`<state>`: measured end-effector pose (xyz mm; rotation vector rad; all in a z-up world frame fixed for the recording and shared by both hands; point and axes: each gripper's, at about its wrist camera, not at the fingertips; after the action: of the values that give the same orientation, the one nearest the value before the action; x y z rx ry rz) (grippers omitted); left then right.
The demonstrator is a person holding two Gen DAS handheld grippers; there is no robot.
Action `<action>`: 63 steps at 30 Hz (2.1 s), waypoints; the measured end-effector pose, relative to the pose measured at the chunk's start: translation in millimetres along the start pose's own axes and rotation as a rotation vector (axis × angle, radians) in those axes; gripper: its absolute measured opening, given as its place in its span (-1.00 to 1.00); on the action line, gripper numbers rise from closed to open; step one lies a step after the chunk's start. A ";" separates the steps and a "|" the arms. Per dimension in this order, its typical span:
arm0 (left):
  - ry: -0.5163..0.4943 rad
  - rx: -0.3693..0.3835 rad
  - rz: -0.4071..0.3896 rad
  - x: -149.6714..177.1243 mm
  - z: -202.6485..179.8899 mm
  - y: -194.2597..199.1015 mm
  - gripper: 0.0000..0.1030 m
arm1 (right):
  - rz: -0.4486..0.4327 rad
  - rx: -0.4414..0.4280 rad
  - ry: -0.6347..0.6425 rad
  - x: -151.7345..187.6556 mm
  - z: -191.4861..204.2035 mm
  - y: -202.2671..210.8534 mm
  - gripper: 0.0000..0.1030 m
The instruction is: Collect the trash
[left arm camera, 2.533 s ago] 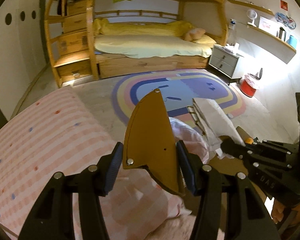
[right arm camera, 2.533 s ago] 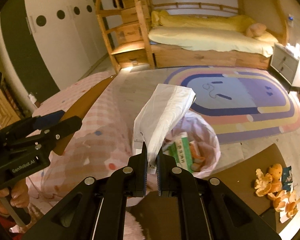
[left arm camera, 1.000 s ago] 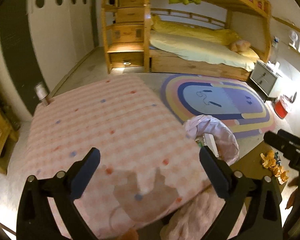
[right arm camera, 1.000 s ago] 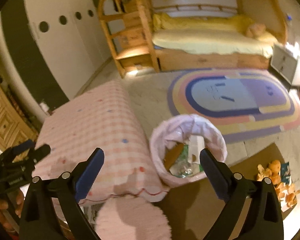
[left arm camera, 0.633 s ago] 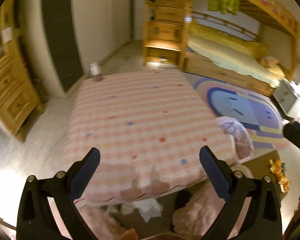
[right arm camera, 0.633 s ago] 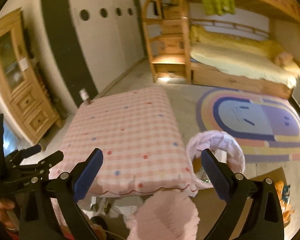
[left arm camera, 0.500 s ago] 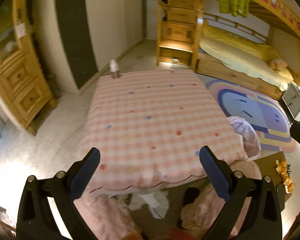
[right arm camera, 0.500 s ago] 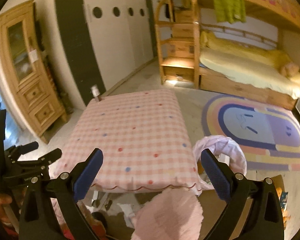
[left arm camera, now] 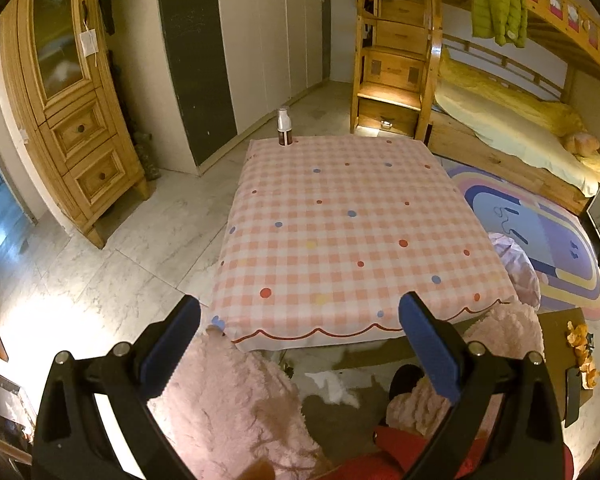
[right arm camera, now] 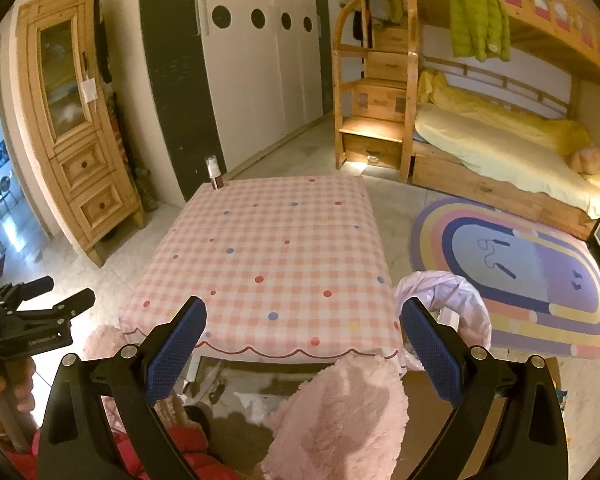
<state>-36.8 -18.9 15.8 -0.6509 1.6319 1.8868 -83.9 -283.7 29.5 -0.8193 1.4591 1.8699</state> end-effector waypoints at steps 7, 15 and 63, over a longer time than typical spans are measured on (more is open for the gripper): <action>-0.009 0.006 -0.005 -0.6 -2.2 -0.8 0.87 | 0.008 0.009 -0.001 0.9 1.4 -2.4 0.88; -0.009 0.006 0.004 0.4 -5.0 -3.4 0.87 | 0.013 0.011 -0.004 1.8 2.8 -5.3 0.88; -0.005 0.008 0.014 -1.4 -2.9 -6.8 0.87 | 0.011 0.014 -0.008 1.3 2.4 -7.9 0.88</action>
<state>-31.2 -21.2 11.4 -0.6325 1.6441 1.8900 -78.7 -279.6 24.3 -0.7973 1.4732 1.8670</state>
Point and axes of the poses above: each gripper's, at about its wrist camera, not at the fingertips, and y roughly against the way its jaws point, z to its left, x to its underside, and after that the axes turned 8 degrees about -x, right-handed
